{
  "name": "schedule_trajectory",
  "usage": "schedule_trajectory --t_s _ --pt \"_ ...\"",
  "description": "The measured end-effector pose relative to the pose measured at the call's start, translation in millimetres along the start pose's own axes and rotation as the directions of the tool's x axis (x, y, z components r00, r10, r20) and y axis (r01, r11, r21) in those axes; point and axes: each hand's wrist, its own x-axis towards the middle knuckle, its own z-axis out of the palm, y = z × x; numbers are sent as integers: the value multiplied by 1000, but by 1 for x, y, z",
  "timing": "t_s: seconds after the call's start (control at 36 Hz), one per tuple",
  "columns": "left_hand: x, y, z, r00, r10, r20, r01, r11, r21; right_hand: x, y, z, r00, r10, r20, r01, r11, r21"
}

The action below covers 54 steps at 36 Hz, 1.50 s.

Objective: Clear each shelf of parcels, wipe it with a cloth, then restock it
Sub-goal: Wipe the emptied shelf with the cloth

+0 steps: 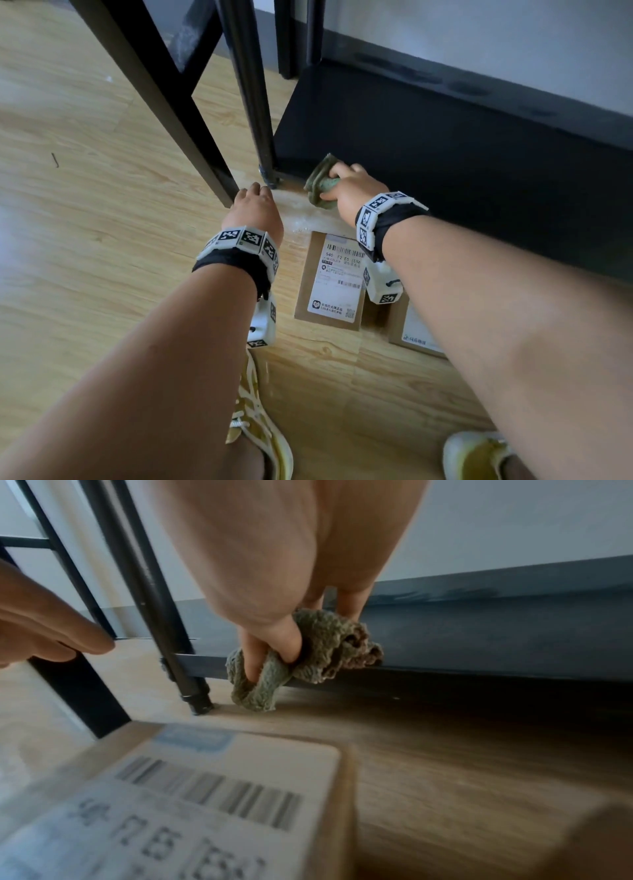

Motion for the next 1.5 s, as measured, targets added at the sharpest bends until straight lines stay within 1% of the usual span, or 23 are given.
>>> schedule_trajectory --t_s 0.22,0.36,0.42,0.56,0.64,0.81,0.86,0.94,1.0,1.06,1.11,1.17,1.22,1.28,1.33,1.42,1.5 --pt "-6 35 -4 998 57 -9 -57 998 26 -27 57 -21 994 104 -45 -102 993 53" --pt "-5 62 -4 995 93 21 -94 993 66 -41 95 -38 980 188 -62 -184 981 69" --pt "-4 72 -1 992 125 24 -127 990 68 -47 110 -44 975 208 -81 -203 976 75" --pt "-3 102 3 983 182 10 -182 982 56 -58 140 -56 955 279 -102 -265 955 130" --pt "-5 122 5 978 211 2 -211 976 46 -65 158 -68 938 320 -135 -305 944 122" --pt "-14 147 14 965 259 48 -261 963 66 -86 198 -93 898 410 -161 -401 912 85" --pt "-17 154 16 961 268 63 -273 959 81 -94 209 -97 892 423 -160 -417 906 73" --pt "-22 165 18 954 291 73 -297 950 97 -100 210 -95 896 399 -197 -417 907 -58" --pt "-25 172 20 946 315 77 -322 941 101 -100 204 -92 888 401 -226 -434 893 -119" --pt "-27 179 23 937 340 78 -347 931 111 -97 202 -88 885 392 -253 -430 895 -118" --pt "-27 186 26 930 359 74 -366 923 123 -93 206 -84 889 359 -284 -399 912 -94" --pt "-26 195 29 922 382 69 -388 913 128 -89 209 -81 908 307 -286 -350 930 -114" --pt "-26 203 32 915 398 71 -404 906 126 -86 209 -79 933 238 -269 -291 941 -174" --pt "-26 210 36 910 404 90 -413 901 132 -86 210 -80 947 177 -269 -249 932 -264" --pt "-26 216 40 908 403 109 -416 898 142 -89 211 -82 956 111 -272 -197 929 -313" --pt "-27 228 46 900 420 115 -433 890 140 -93 212 -81 957 11 -291 -127 915 -383" --pt "-29 238 52 889 447 96 -457 878 143 -97 212 -78 942 -70 -330 -90 891 -446"
